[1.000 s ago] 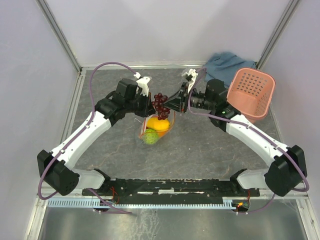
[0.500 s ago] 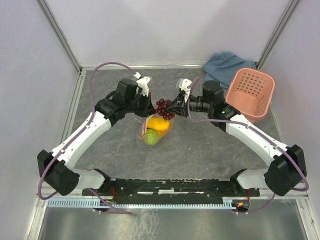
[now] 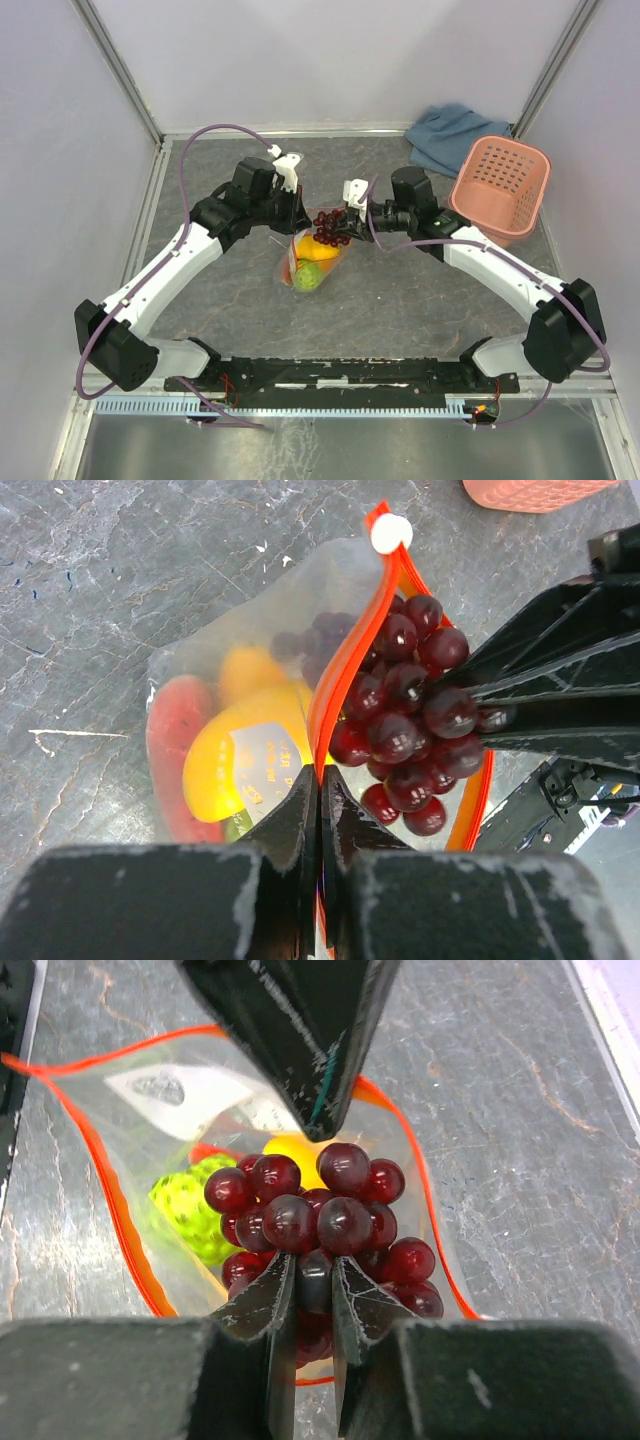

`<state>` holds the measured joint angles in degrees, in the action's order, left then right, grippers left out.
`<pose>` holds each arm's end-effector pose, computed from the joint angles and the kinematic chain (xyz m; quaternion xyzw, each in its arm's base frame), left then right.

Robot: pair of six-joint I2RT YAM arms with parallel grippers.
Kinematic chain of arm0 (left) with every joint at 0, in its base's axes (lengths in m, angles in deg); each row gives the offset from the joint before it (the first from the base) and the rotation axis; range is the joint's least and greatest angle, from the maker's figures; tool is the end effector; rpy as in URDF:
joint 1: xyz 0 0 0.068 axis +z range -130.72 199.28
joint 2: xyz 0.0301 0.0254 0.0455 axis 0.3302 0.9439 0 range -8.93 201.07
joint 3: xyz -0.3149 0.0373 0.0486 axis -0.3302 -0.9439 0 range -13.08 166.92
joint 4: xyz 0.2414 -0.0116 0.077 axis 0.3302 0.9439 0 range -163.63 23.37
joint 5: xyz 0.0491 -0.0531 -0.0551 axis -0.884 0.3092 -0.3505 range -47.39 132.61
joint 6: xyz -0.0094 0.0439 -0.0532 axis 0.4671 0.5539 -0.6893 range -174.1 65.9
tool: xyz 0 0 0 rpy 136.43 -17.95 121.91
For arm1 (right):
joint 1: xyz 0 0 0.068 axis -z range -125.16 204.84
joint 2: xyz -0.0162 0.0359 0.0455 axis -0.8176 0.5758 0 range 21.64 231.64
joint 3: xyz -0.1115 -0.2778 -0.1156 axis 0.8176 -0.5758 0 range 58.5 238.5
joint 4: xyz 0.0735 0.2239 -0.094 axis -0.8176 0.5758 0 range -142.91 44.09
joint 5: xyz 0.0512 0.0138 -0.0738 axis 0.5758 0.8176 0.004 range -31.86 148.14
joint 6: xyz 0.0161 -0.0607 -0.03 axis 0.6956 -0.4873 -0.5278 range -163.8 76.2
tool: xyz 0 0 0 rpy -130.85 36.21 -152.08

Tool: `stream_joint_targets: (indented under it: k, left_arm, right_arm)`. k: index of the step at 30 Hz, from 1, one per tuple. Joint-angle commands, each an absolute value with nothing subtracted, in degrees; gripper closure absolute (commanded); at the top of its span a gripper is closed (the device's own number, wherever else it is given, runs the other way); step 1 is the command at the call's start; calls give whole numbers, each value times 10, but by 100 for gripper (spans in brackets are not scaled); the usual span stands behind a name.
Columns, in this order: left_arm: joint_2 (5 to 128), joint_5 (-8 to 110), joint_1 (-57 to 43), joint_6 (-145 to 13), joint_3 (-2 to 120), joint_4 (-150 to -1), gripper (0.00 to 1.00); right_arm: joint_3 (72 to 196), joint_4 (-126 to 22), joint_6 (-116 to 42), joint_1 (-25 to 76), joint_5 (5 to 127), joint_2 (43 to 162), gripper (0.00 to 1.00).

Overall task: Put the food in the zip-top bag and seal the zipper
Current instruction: Place the fake fruit in the zipper food storage bag.

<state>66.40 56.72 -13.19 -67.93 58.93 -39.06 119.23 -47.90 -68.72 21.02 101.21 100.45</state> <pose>0.2306 -0.1631 0.3837 0.1977 0.8710 -0.2728 0.3575 0.2351 0.2041 0.3593 -0.5570 0.5771 0.3451 0.4875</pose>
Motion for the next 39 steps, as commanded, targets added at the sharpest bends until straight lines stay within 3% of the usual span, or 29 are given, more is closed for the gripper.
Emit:
stream_joint_targets:
  k: [1, 13, 23, 29, 33, 39]
  left_arm:
    - [649, 583, -130, -660, 594, -418, 97]
    - [649, 584, -129, -661, 594, -417, 97]
    - [646, 589, -129, -660, 594, -417, 97]
    - [644, 591, -129, -660, 594, -417, 97]
    - [645, 592, -129, -660, 594, -417, 97]
    - [644, 594, -129, -658, 594, -417, 97]
  right_arm:
    - [1217, -451, -769, 195, 1014, 1014, 95]
    - [1295, -341, -840, 136, 995, 1069, 85]
    - [1343, -331, -815, 111, 904, 1093, 51]
    - [1343, -315, -800, 112, 876, 1041, 37]
    - [1363, -264, -801, 129, 873, 1011, 36]
    - [1350, -241, -788, 225, 965, 984, 36]
